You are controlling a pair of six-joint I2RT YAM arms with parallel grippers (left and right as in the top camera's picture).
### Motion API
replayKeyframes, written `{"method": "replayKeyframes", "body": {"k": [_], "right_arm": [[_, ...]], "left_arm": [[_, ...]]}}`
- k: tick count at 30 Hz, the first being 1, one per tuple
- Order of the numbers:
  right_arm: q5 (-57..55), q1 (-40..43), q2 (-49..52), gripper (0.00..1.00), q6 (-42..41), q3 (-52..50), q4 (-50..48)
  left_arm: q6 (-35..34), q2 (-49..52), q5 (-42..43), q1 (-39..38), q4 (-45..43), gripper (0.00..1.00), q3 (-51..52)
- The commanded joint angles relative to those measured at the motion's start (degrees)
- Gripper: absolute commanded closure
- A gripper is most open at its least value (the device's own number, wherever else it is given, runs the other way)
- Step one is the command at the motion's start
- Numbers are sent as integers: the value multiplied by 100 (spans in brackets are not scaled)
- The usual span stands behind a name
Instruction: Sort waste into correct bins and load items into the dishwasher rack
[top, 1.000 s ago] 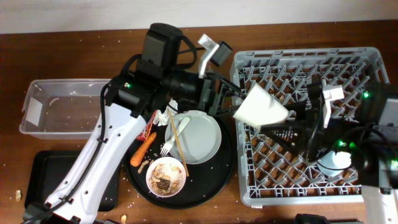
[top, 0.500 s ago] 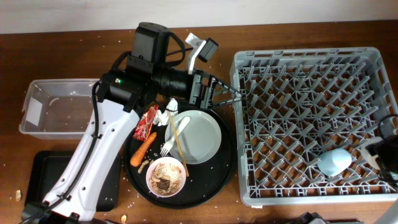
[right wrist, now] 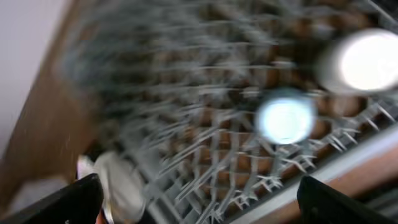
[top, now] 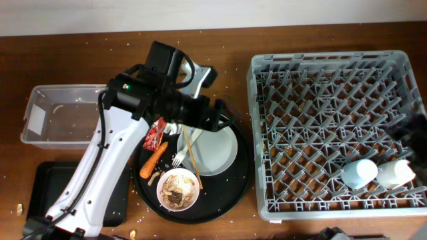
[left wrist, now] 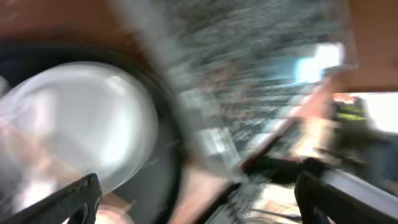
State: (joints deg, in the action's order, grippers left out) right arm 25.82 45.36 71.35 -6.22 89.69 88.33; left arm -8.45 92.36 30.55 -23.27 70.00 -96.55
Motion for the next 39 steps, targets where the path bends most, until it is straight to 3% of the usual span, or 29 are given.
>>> {"method": "replayKeyframes", "body": {"k": [1, 5, 7, 8, 10, 13, 16, 18, 21, 23, 25, 27, 28, 34, 36, 38, 39], "right_arm": [[-46, -1646, -1386, 1, 280, 85, -50], [229, -3499, -2273, 1, 142, -411, -35], [374, -4225, -2194, 1, -105, -811, -374], [348, -4745, -2050, 1, -297, -1095, -800], [-249, -6290, -1121, 1, -485, -1351, -2020], [-1558, -7755, 955, 1, -680, -789, -2732], [-1443, -7949, 2610, 1, -1272, 116, -2811], [-490, -8019, 3394, 13, -1307, 188, -3174], [-461, -8491, 4037, 20, -1449, 186, -3512], [-1060, -8821, 4417, 30, -1862, 186, -3600], [-1102, -8887, 4627, 35, -1989, 186, -3858], [-1108, -8913, 4771, 46, -2175, 155, -3915], [-1110, -8944, 4833, 56, -2175, 111, -3869], [-1261, -9031, 4841, 62, -2177, -282, -4164], [-1257, -9084, 4841, 70, -2210, -461, -4411], [-1259, -9082, 4837, 96, -2433, -518, -4417], [-1261, -9062, 4756, 96, -2430, -501, -4417]], "left_arm": [[-293, -24, -2367, 35, 544, 4, -4], [-1161, -96, -3429, 337, 774, 10, -4], [-1169, -282, -3397, 1134, 1038, 4, -221], [-1167, -413, -3368, 1937, 1279, 1, -341], [-1167, -501, -3285, 3427, 1543, 1, -348], [-1169, -496, -3139, 4227, 1600, 1, -348], [-1169, -496, -3141, 4330, 1602, 1, -348], [-1167, -496, -3141, 4330, 1602, 1, -348], [-1167, -494, -3141, 4330, 1602, 1, -348], [-1167, -496, -3141, 4330, 1602, 1, -348], [-1169, -496, -3143, 4330, 1602, 1, -348], [-1167, -496, -3141, 4330, 1600, 1, -348], [-1169, -496, -3141, 4330, 1602, 1, -348], [-1169, -496, -3141, 4330, 1602, 1, -348], [-1169, -496, -3141, 4330, 1600, 1, -348], [-1169, -496, -3141, 4330, 1602, 1, -348], [-1169, -496, -3141, 4330, 1600, 1, -348]]}}
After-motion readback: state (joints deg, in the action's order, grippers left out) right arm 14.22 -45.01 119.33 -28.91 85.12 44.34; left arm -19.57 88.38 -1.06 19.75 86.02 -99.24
